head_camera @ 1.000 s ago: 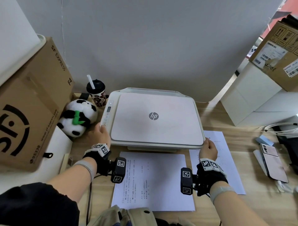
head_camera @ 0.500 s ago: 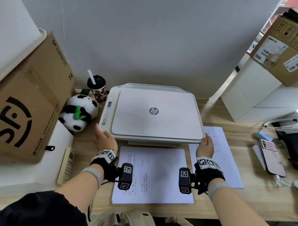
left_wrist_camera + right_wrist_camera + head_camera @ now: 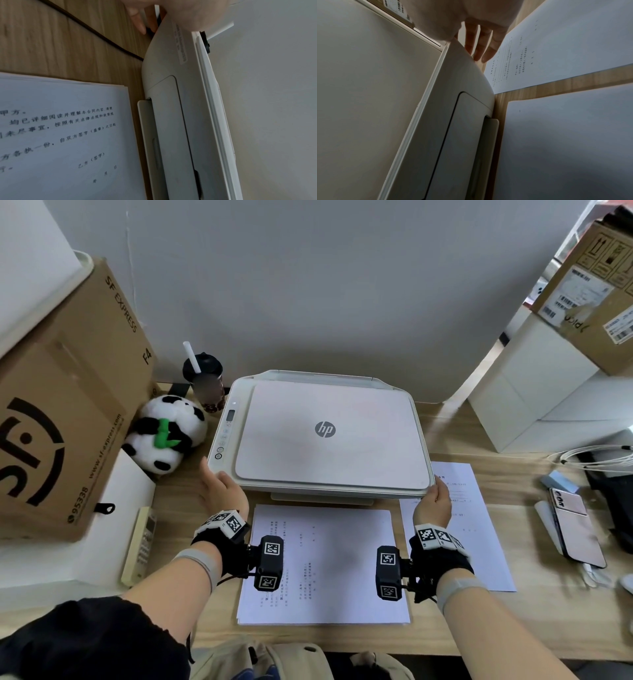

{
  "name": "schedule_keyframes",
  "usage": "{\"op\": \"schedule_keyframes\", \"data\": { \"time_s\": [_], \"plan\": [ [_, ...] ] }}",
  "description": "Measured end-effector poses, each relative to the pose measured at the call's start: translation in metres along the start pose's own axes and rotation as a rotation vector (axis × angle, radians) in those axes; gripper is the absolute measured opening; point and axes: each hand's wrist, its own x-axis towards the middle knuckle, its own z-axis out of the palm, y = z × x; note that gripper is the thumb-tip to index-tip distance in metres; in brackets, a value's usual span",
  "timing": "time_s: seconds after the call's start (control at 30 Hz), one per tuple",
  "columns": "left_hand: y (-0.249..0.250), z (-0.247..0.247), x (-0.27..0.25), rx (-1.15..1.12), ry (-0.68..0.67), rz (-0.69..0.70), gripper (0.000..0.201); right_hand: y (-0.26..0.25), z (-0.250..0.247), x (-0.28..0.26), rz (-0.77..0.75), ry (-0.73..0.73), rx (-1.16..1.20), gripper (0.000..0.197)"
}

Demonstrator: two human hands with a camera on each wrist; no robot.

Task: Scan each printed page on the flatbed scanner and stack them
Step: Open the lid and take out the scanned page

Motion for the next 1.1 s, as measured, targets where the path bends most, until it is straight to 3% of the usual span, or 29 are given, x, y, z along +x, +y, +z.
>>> {"op": "schedule_keyframes", "data": {
  "time_s": [1.1],
  "plan": [
    [0.0051, -0.0025, -0.0014, -0.024, -0.009, -0.028, 0.049, -0.0052, 0.0008, -0.0034, 0.009, 0.015, 0.000, 0.038]
  ]
}}
